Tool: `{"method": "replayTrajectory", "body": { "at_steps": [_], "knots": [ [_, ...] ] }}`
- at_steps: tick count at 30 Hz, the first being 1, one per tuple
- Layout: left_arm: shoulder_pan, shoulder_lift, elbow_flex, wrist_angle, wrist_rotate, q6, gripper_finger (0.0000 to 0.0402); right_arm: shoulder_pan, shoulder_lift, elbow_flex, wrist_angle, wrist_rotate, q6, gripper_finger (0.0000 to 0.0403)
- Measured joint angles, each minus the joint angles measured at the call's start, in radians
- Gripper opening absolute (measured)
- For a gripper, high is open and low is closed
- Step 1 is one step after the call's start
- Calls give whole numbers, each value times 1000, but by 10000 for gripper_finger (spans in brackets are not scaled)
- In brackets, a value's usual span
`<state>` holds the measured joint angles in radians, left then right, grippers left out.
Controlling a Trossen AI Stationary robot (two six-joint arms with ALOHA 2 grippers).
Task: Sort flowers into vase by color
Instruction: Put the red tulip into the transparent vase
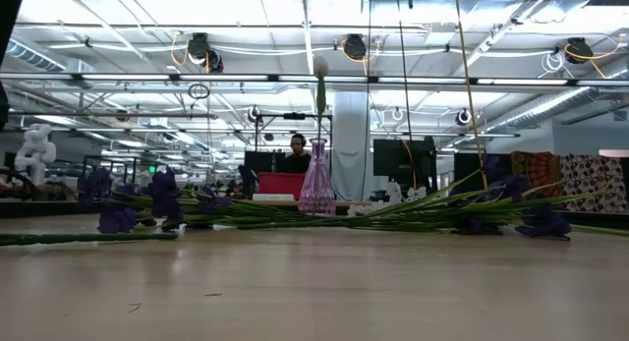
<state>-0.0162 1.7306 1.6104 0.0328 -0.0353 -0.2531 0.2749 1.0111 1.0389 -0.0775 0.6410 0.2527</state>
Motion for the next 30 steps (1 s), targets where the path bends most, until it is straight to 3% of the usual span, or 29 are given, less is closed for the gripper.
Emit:
{"method": "replayTrajectory", "body": {
  "at_steps": [11,16,24,30],
  "knots": [
    [-1,0,0,-8,44,-3,101,2,0,0,-13,5,43,4],
    [-2,-17,1,-93,67,-2,138,15,-34,0,-81,21,49,2],
    [-1,-108,1,-265,65,0,146,100,-199,0,-256,84,130,1],
    [-28,-135,2,-354,60,5,144,198,-298,1,-421,70,252,0]
  ]
}}
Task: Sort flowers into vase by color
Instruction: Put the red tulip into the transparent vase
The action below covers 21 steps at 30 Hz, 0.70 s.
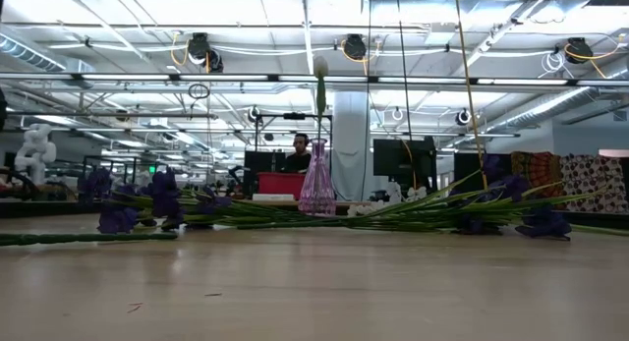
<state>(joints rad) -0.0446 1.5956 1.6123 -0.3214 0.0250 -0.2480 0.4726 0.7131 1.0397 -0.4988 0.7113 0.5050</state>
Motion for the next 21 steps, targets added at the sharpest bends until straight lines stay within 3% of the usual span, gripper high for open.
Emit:
{"method": "replayTrajectory", "body": {
  "at_steps": [8,13,21],
  "knots": [
    [-68,4,-1,-86,-177,-84,143,146,-28,0,-136,-7,119,0],
    [-123,4,-4,-87,-231,-109,143,253,-28,0,-142,-7,146,0],
    [-174,4,-205,90,-262,-225,143,465,26,0,-109,53,202,0]
  ]
}}
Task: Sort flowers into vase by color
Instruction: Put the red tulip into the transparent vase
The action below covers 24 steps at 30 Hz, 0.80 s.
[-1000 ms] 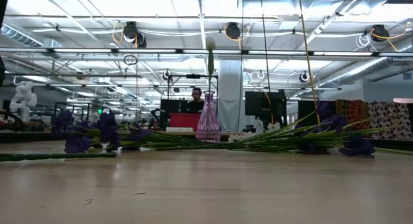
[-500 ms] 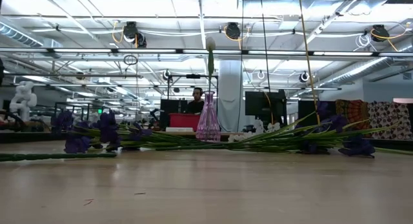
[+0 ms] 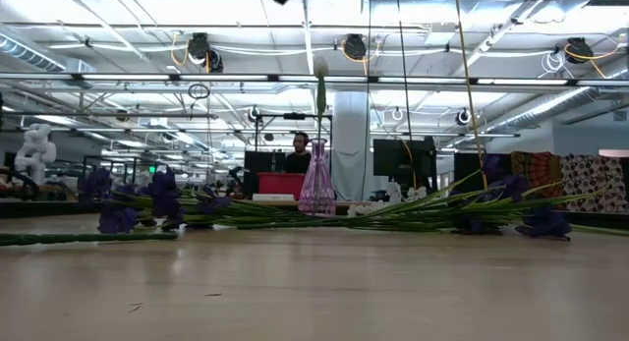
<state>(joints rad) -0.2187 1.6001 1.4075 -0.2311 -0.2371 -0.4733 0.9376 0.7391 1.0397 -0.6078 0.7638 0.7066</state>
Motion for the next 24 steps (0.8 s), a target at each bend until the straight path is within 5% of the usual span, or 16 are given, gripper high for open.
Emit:
{"method": "replayTrajectory", "body": {
  "at_steps": [8,15,24],
  "knots": [
    [-13,0,-180,351,22,-47,143,207,133,0,89,187,-37,0],
    [-13,0,-187,354,23,-94,143,330,245,0,86,435,-72,0],
    [-13,0,-187,389,23,-99,143,355,350,0,80,525,-11,0]
  ]
}}
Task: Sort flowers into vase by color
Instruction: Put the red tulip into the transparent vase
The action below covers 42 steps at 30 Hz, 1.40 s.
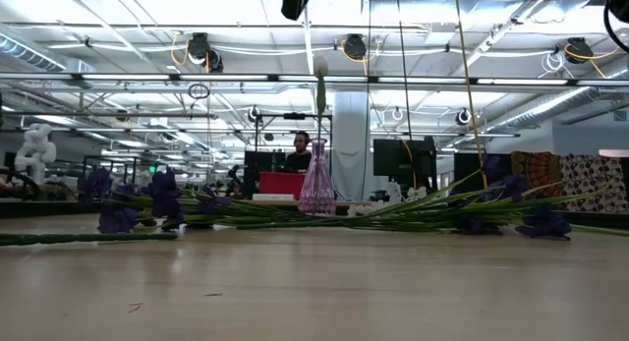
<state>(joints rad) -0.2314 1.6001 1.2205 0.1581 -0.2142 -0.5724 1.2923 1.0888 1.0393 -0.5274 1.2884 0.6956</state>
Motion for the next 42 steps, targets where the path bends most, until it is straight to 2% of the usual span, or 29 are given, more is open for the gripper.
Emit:
{"method": "replayTrajectory", "body": {
  "at_steps": [12,16,19,29,34,42],
  "knots": [
    [0,0,0,21,4,-24,143,0,73,-2,-125,4,206,0],
    [-7,0,0,20,3,-24,143,15,83,-37,-128,44,288,0],
    [-15,0,0,20,3,-25,143,20,91,-73,-102,56,335,0],
    [-24,0,0,20,-4,-25,143,19,91,-168,46,35,341,2],
    [-24,0,0,19,-4,-25,143,5,90,-174,48,-71,345,19],
    [-24,0,0,16,-5,-25,143,-54,90,-174,49,-383,394,73]
  ]
}}
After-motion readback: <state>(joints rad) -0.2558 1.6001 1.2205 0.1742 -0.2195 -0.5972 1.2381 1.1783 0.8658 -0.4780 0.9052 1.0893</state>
